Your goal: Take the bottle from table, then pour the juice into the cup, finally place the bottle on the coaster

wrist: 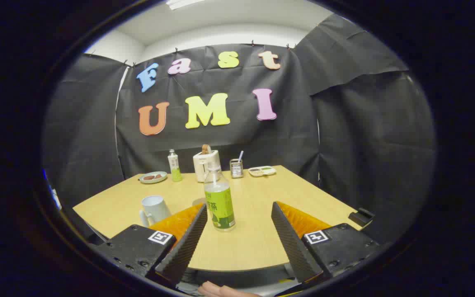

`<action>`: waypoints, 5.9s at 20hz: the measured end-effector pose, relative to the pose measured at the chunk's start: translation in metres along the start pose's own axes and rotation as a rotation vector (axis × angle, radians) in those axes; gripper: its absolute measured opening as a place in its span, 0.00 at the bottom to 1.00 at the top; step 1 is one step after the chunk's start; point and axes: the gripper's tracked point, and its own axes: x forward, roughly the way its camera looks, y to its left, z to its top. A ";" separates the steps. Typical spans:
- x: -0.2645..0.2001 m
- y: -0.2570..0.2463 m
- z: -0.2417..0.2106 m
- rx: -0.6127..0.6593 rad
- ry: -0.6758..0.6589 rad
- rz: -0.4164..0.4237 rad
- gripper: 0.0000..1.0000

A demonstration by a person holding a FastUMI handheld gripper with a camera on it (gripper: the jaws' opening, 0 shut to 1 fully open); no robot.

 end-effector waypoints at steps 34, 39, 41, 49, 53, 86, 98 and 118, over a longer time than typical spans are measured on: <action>0.066 0.023 -0.032 -0.064 -0.028 0.051 1.00; 0.090 0.040 -0.029 -0.131 -0.087 0.064 1.00; 0.102 0.045 -0.029 -0.134 -0.086 0.064 1.00; 0.152 0.056 -0.021 -0.087 -0.065 0.054 1.00; 0.177 0.059 -0.020 -0.077 -0.055 0.042 1.00; 0.133 0.059 0.104 -0.905 -0.043 -0.308 0.78; 0.160 0.100 0.068 -1.314 -0.051 -0.374 0.78; 0.159 0.138 0.079 -1.763 -0.158 -0.478 0.78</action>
